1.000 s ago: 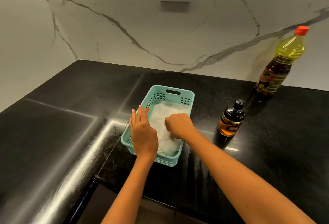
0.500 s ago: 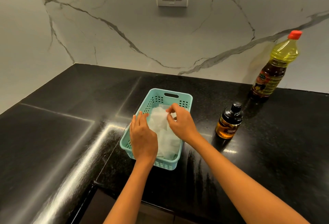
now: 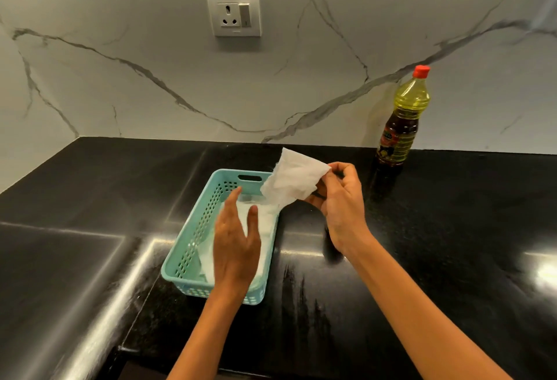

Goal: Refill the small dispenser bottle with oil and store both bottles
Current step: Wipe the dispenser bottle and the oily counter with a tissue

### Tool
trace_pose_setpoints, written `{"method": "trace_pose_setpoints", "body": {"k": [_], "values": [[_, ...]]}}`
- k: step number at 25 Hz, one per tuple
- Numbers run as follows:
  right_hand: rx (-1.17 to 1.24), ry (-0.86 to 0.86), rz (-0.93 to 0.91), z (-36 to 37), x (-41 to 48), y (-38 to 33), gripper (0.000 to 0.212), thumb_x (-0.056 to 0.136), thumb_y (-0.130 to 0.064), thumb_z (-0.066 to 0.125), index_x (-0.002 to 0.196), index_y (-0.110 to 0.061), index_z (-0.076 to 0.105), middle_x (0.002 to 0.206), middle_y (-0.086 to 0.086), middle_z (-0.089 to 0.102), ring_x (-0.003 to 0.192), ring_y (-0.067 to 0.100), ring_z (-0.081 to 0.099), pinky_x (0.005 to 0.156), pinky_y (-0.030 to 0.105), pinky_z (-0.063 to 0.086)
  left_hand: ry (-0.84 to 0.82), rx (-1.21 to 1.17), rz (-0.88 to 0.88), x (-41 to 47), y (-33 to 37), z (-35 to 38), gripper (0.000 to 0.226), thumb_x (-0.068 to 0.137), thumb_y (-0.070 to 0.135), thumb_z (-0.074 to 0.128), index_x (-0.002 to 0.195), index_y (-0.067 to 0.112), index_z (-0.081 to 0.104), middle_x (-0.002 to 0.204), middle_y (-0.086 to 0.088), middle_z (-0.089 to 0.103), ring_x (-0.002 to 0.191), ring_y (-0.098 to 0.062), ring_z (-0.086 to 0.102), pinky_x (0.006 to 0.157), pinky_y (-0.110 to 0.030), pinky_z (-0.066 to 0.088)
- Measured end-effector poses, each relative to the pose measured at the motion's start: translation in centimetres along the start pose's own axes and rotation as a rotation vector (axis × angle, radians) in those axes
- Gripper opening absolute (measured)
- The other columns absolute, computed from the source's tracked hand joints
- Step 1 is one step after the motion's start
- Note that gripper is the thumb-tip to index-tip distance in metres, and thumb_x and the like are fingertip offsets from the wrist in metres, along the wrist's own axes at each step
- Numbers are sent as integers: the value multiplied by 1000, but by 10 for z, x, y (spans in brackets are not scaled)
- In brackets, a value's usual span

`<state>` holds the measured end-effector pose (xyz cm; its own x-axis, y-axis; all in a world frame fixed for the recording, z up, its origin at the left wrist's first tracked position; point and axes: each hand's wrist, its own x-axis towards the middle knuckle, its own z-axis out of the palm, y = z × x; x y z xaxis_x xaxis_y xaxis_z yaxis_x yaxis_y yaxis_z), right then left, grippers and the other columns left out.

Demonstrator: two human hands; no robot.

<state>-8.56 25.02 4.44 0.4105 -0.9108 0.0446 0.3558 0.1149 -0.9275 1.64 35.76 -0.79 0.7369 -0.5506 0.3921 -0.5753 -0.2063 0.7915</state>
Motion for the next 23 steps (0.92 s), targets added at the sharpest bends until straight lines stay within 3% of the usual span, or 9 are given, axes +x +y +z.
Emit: {"method": "trace_pose_setpoints", "body": {"k": [3,5,10,12,15,17,19,21,23], "values": [[-245,15,-145,-24,-9,-4,15,95,-5,45,95,-19,52,93,12,63,83,24,64,67,36,55,-311,-648,-333,1,57,17,45,90,40,43,132,24,45,123,-2,57,111,-17,59,86,-32,54],[-461,-39,-281,-41,-16,0,25,92,1,47,96,-19,61,88,2,65,78,14,62,65,29,52,-384,-792,-423,1,79,32,31,93,25,49,122,16,56,113,-10,64,103,-23,63,84,-36,55],[-568,-175,-177,-83,-30,15,33,91,-7,53,123,-16,59,126,-12,55,119,-4,48,100,12,38,-294,-577,-439,-14,92,76,24,86,-4,54,104,4,68,94,-10,71,88,-20,68,80,-30,55],[-592,-151,-153,-99,-32,21,34,89,-10,58,123,-16,58,122,-14,55,116,-6,50,97,8,38,-317,-522,-502,-19,87,89,21,84,-2,57,96,8,71,88,-10,73,86,-21,70,81,-37,56],[-645,-20,-93,-125,-25,28,29,82,-3,65,109,-13,69,99,-11,64,88,-7,61,79,2,43,-505,-408,-525,-23,87,104,12,85,8,61,91,11,71,88,-10,73,88,-23,69,81,-36,56],[-666,81,-44,-141,-13,32,24,79,-1,67,99,-13,73,87,-9,67,78,-3,62,69,2,43,-483,-255,-397,-15,88,110,12,85,11,62,93,16,70,93,-8,72,89,-20,68,80,-33,54],[-635,185,-26,-153,0,35,21,80,-1,65,95,-14,72,86,-6,68,80,8,64,68,7,45,-327,-6,-191,3,88,114,24,84,13,64,107,20,66,105,-4,70,96,-15,64,88,-34,52],[-576,270,9,-157,9,43,26,84,-1,59,103,-16,69,96,-5,68,88,12,63,76,16,49,-280,136,-31,22,92,114,37,85,17,64,122,19,59,120,-3,63,110,-16,57,97,-33,46],[-541,295,75,-156,15,56,35,89,0,51,117,-16,65,109,-5,64,101,12,60,90,25,48,-369,237,41,36,94,119,41,87,24,61,127,17,55,128,-4,59,119,-17,52,100,-28,38]]}}
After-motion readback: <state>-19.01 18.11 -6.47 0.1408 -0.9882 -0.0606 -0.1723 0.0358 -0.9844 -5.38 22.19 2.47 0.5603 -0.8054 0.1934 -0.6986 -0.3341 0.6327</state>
